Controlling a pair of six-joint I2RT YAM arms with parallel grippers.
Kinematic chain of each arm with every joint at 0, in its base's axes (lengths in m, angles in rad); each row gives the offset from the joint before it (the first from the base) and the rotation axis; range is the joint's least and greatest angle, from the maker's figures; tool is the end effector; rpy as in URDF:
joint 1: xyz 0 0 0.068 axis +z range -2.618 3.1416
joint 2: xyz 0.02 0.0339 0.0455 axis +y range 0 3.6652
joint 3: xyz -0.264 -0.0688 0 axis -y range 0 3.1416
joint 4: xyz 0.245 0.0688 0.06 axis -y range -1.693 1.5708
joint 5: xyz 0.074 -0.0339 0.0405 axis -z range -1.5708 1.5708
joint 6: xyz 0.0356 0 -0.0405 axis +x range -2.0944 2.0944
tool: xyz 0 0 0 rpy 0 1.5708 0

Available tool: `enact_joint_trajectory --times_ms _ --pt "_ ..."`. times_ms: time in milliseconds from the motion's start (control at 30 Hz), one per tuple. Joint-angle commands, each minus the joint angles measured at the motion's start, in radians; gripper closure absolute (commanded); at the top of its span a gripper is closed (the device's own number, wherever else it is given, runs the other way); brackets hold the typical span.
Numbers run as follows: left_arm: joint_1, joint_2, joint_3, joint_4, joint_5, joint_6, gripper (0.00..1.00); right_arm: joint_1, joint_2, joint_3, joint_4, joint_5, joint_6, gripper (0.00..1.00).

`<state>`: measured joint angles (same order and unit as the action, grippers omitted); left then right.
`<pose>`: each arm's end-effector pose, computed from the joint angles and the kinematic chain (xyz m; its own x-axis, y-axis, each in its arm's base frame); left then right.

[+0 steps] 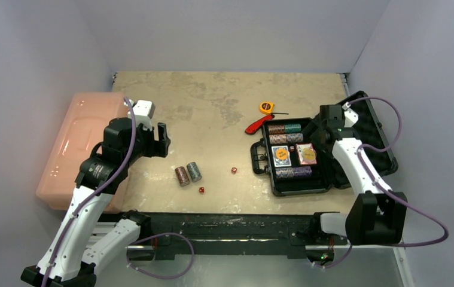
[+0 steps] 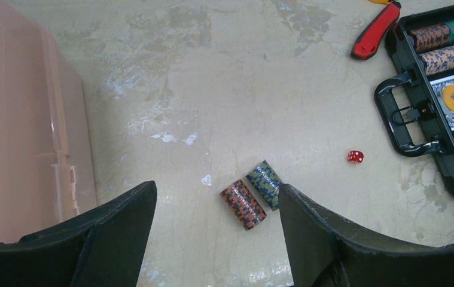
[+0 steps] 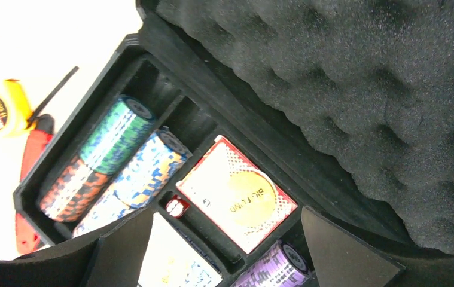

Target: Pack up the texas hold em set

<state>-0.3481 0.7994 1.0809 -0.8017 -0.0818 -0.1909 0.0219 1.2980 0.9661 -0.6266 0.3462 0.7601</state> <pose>0.1417 -0.0483 0.3741 -0.5106 -0.0159 -0.8597 0.1797 0.9758 -0.1248 0.2620 -0.0063 0.2567 -0.4728 0.6379 -0.6079 0.6901 0.6970 0.1947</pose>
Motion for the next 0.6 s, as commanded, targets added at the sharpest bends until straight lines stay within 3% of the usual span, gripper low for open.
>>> enact_joint_trajectory --times_ms 0,133,367,567 --pt "0.003 -0.001 -0.003 0.033 -0.004 0.007 0.26 0.013 -0.093 -0.019 0.077 -0.045 -0.062 0.01" --pt "0.003 -0.002 -0.003 0.031 -0.009 0.007 0.23 0.034 -0.174 -0.031 0.127 -0.106 -0.099 0.01" --pt "0.003 -0.039 -0.018 0.053 -0.009 0.002 0.0 0.176 -0.298 -0.042 0.197 -0.031 -0.123 0.01" --pt "0.003 -0.027 -0.021 0.063 -0.07 -0.006 0.0 0.291 -0.362 -0.076 0.307 -0.117 -0.202 0.01"
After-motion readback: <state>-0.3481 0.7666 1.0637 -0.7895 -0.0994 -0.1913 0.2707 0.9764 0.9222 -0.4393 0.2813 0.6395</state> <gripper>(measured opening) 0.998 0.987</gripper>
